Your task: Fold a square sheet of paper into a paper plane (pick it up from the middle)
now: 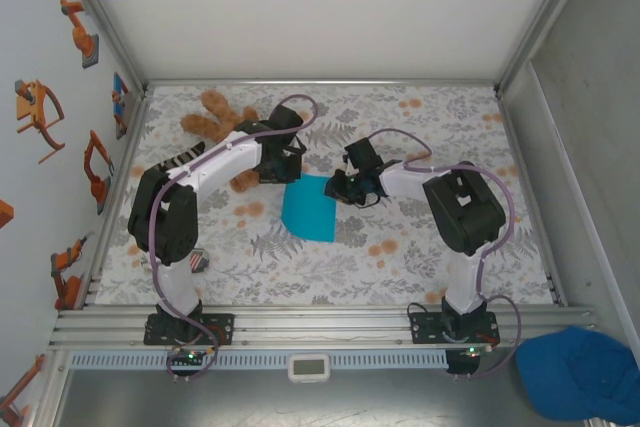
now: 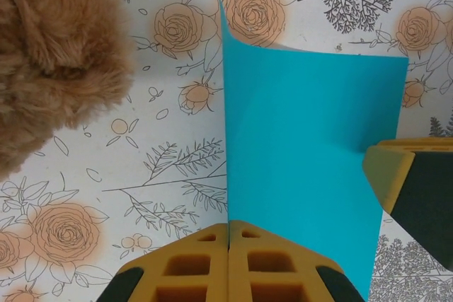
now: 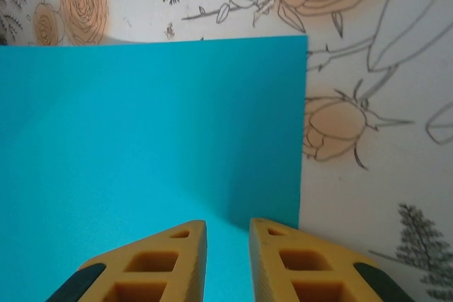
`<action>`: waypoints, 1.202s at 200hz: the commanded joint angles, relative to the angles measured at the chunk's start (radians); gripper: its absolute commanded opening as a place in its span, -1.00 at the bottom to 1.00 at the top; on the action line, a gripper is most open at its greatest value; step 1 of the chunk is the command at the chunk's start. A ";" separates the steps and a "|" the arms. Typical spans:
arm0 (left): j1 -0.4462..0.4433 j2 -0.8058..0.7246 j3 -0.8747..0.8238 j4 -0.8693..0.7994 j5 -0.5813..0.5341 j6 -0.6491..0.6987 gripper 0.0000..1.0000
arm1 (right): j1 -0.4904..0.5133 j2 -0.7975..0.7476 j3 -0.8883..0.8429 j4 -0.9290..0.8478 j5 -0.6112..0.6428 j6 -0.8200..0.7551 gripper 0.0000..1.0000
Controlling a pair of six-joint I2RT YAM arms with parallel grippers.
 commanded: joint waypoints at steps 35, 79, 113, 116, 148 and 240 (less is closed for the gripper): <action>-0.015 0.024 -0.002 0.059 0.151 -0.042 -1.00 | 0.005 0.057 0.009 0.001 0.002 0.006 -0.54; -0.042 0.082 0.034 0.073 0.134 -0.100 -1.00 | 0.005 0.058 -0.013 0.050 -0.015 0.031 -0.54; -0.053 0.099 0.031 0.114 0.164 -0.148 -1.00 | -0.002 0.048 -0.046 0.092 -0.022 0.047 -0.54; -0.053 0.100 0.030 0.118 0.169 -0.151 -0.99 | -0.003 0.046 -0.050 0.099 -0.024 0.048 -0.54; -0.053 0.123 0.016 0.162 0.197 -0.193 -0.80 | -0.010 0.030 -0.078 0.170 -0.049 0.073 -0.54; -0.050 0.164 -0.013 0.243 0.233 -0.229 -0.65 | -0.048 -0.092 -0.206 0.325 -0.057 0.159 -0.54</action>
